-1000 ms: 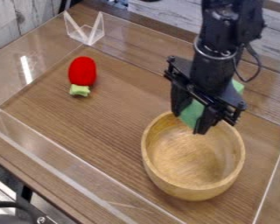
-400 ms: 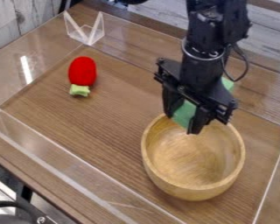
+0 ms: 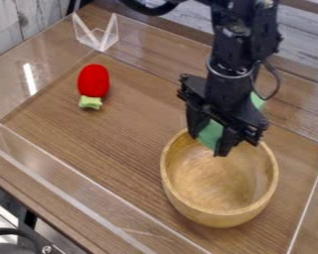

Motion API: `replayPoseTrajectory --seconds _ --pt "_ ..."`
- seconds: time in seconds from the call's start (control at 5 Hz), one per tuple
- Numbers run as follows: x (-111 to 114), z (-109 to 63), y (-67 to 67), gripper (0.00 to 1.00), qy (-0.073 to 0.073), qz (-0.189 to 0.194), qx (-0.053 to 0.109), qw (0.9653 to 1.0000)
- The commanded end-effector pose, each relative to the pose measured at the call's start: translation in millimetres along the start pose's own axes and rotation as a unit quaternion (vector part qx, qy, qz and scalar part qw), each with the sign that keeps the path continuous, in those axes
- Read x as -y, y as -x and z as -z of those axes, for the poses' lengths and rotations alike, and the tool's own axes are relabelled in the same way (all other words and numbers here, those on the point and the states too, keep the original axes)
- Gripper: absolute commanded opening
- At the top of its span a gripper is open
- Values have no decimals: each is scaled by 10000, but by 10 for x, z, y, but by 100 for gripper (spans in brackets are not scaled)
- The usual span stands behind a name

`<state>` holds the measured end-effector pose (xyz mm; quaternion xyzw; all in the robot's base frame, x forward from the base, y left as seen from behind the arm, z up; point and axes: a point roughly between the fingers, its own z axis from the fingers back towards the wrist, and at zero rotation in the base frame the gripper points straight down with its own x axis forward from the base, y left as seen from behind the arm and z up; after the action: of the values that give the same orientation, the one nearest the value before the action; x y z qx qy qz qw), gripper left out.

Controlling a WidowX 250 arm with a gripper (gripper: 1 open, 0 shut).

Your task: Put the green block in the brown bowl

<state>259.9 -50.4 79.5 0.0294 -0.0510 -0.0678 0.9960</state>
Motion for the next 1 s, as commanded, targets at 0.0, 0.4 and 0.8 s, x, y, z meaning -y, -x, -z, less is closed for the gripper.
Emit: replayPoseTrajectory --seconds 0.0,0.4,0.8 --pt "-102 6 -30 0 11 -142 136 9998" --pt "73 -326 -77 0 57 -169 235 9996" --pt "208 -453 -63 0 123 -309 259 9991"
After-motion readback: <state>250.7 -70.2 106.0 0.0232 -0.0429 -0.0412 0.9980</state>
